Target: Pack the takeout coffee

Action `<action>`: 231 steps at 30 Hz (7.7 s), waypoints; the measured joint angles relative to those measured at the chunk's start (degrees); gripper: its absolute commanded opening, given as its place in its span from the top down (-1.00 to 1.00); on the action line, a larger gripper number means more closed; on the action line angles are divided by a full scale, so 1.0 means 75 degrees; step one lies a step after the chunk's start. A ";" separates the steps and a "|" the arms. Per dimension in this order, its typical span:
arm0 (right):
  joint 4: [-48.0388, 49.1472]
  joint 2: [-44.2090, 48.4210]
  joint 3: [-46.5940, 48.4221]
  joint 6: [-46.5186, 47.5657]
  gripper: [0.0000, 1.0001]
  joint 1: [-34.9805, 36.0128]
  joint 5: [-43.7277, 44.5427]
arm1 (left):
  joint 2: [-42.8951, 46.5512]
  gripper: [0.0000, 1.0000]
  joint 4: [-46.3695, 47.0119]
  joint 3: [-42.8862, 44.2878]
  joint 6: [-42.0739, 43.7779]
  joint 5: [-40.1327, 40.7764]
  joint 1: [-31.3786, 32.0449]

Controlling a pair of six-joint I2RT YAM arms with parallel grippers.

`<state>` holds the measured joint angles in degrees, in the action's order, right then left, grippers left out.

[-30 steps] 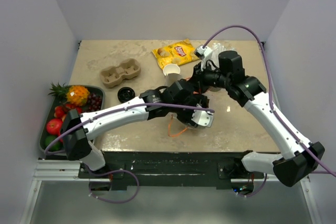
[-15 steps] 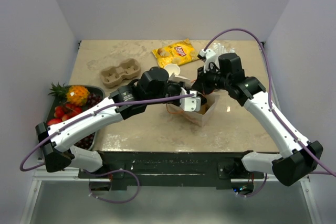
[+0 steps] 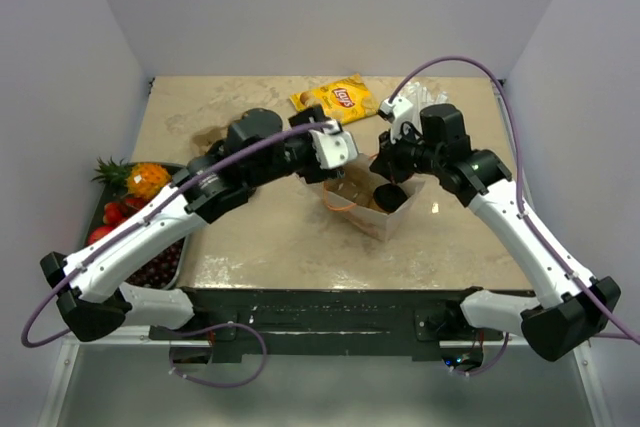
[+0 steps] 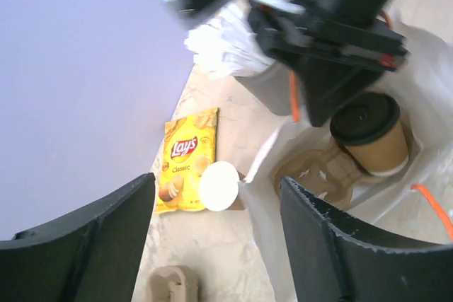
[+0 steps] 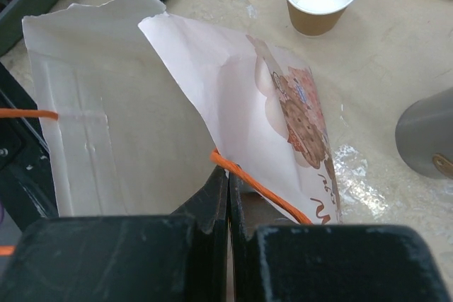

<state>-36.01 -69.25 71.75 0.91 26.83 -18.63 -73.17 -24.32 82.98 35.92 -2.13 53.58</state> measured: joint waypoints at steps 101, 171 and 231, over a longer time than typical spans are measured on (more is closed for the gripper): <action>-0.0921 -0.1507 0.3025 0.0189 -0.06 -0.3535 0.1099 | -0.5747 0.03 -0.0691 0.5059 -0.4045 -0.4896 -0.2742; -0.0367 -0.0714 0.0880 0.0344 0.03 -0.3413 -0.0256 | 0.0959 1.00 0.0720 -0.1306 -0.2926 -0.3879 -0.1743; -0.4033 -0.0720 0.1040 0.6327 -0.22 0.5473 0.2623 | 0.0405 1.00 0.0157 -0.0851 -0.3483 -0.3223 -0.1475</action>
<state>-66.26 -74.65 79.55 48.36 67.88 1.04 -70.13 -23.14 76.60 9.80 -26.30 42.52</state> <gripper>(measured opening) 0.600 0.015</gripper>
